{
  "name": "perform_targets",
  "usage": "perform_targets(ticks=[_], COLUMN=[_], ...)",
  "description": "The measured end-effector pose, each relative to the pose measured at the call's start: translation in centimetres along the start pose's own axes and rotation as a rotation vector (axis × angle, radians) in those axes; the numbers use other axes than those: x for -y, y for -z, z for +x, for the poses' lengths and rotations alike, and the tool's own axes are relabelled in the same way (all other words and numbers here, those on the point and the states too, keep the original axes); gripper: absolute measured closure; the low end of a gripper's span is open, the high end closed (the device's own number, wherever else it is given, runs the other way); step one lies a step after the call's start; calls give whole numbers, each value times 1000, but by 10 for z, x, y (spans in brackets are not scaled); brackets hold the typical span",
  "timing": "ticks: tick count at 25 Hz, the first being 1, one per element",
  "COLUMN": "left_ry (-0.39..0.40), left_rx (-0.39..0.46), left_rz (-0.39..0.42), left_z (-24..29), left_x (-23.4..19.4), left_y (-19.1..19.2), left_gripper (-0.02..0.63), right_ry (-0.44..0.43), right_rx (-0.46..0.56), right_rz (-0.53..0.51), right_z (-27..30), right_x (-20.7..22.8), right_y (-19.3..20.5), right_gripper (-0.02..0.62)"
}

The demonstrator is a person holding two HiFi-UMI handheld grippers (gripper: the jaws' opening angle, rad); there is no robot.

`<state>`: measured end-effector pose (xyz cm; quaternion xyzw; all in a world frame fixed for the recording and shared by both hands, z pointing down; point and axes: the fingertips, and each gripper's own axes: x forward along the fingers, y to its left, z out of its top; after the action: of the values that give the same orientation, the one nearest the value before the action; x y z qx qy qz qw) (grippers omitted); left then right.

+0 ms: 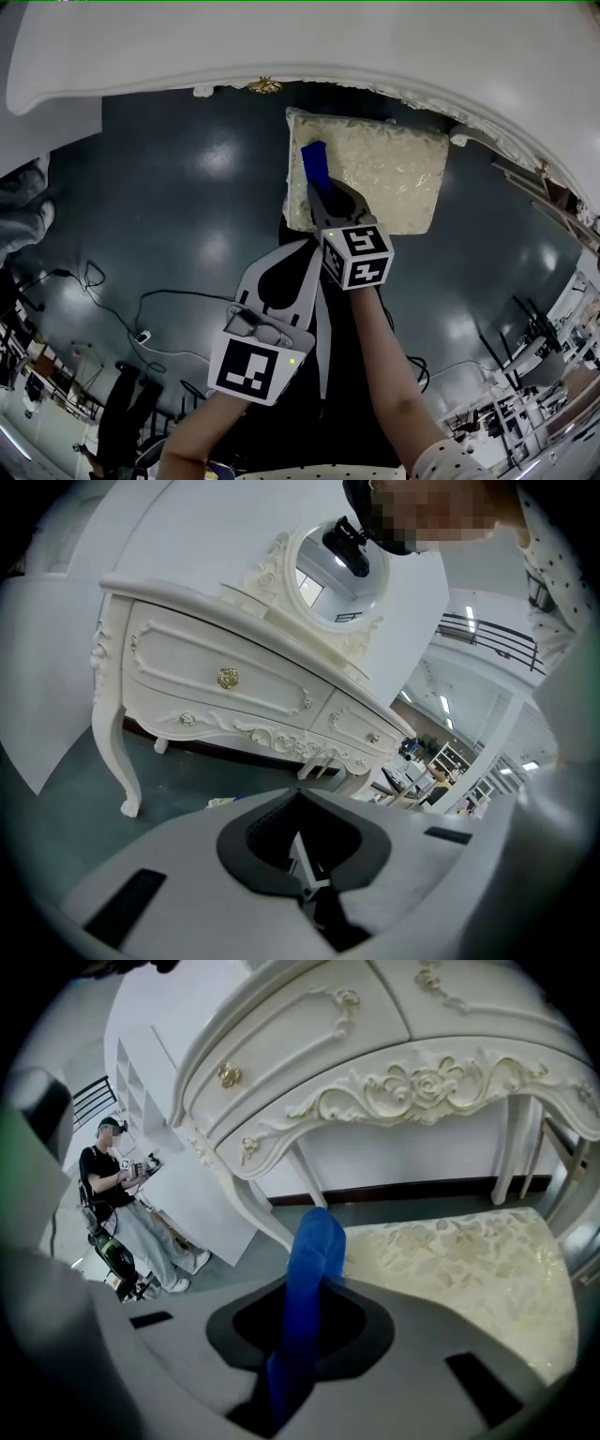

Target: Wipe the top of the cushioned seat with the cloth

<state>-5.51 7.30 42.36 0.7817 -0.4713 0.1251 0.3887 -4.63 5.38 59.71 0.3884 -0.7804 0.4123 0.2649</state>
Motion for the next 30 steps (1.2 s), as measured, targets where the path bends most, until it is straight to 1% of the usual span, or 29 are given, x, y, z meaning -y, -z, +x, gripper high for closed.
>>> perform_targets(ticks=[5,8,10,13,16,19,21,25,28,30], left_ry=[45,75,92,105,111,123,128,132,135,139], left_rx=[-22,-39,-49,-73,-95,-104,-107,-116,-117,-119], left_rz=[36,65,80,91,98,106,107,109,111,110], left_z=[13,22,28,35,41,46,48,50,52,54], left_x=[17,30,39,47,51,56,59,64,66,69], left_y=[-10,-11,-10,-6,-2,0,1,3,3,4], left_gripper=[609,609,609,609,609,609,609,609,609,609], right_ry=[75,137,196,317,447,533,545,518,550,557], right_rx=[98,131,135,104,51,-9,-52,-133,-117,-104], right_rz=[68,90,77,25,15,8,8,32,74,95], right_z=[-51,-84,-107,-136,-161,-176,-175,-153,-149,-150], right_x=[40,70,97,146,199,237,251,254,254,255], right_y=[-22,-19,-11,9,36,60,76,106,107,106], right_gripper=[532,532,532,532,532,532,534,532,534,532])
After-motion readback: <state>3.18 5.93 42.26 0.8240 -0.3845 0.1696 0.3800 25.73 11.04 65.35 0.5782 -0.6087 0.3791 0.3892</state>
